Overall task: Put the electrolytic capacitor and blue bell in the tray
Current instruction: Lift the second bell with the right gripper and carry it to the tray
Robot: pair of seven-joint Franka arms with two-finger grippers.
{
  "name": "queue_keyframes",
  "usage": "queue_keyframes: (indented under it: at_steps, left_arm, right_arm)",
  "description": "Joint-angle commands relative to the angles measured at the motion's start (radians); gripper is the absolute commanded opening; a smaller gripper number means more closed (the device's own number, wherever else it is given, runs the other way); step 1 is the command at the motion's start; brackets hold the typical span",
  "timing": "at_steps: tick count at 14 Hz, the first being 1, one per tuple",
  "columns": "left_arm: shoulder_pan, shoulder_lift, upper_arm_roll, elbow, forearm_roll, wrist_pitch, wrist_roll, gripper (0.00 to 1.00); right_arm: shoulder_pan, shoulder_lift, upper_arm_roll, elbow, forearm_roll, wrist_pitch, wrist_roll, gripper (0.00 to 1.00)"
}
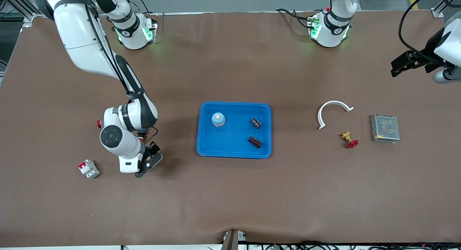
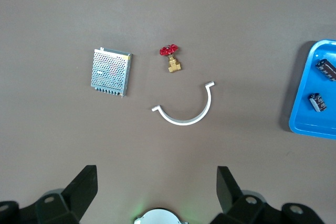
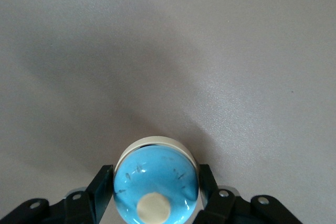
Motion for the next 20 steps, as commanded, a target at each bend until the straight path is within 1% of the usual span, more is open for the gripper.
queue_keyframes:
  at_steps: [1, 2, 4, 6, 8, 10, 11, 13, 15, 17, 20]
  left_arm:
    - [-0.002, -0.023, 0.001, -0.023, -0.017, 0.015, 0.015, 1.0]
    - [-0.001, -0.023, -0.001, -0.022, -0.017, 0.015, 0.015, 1.0]
    - [-0.001, -0.023, -0.001, -0.022, -0.017, 0.013, 0.017, 1.0]
    - [0.001, -0.023, -0.001, -0.02, -0.017, 0.013, 0.024, 1.0]
    - [0.005, -0.021, -0.001, -0.019, -0.017, 0.012, 0.029, 1.0]
    - [0.007, -0.021, -0.001, -0.017, -0.017, 0.012, 0.031, 1.0]
    - [0.007, -0.021, 0.001, -0.016, -0.017, 0.012, 0.032, 1.0]
    - [0.007, -0.021, 0.001, -0.017, -0.017, 0.012, 0.035, 1.0]
    - [0.007, -0.021, -0.001, -0.017, -0.017, 0.013, 0.035, 1.0]
    - [0.007, -0.021, -0.001, -0.017, -0.017, 0.012, 0.035, 1.0]
    - [0.007, -0.02, -0.001, -0.019, -0.019, 0.012, 0.035, 1.0]
  right_arm:
    - [-0.008, -0.001, 0.005, -0.007, 0.017, 0.013, -0.01, 0.61]
    - [-0.007, -0.001, 0.005, -0.007, 0.017, 0.013, -0.009, 0.6]
    - [-0.005, -0.001, 0.005, -0.007, 0.017, 0.011, -0.001, 0.52]
    - [-0.005, -0.006, 0.005, -0.003, 0.02, -0.002, 0.002, 0.52]
    - [-0.005, -0.009, 0.005, 0.002, 0.029, -0.004, 0.002, 0.47]
    - [-0.005, -0.01, 0.005, 0.007, 0.034, -0.021, 0.002, 0.46]
    - [-0.004, -0.016, 0.005, 0.019, 0.039, -0.048, 0.002, 0.46]
    - [0.005, -0.033, 0.005, 0.057, 0.077, -0.137, 0.023, 0.46]
    - [0.03, -0.052, 0.005, 0.108, 0.091, -0.234, 0.094, 0.47]
    - [0.059, -0.065, 0.005, 0.145, 0.092, -0.306, 0.215, 0.47]
    - [0.138, -0.09, 0.007, 0.145, 0.103, -0.328, 0.449, 0.47]
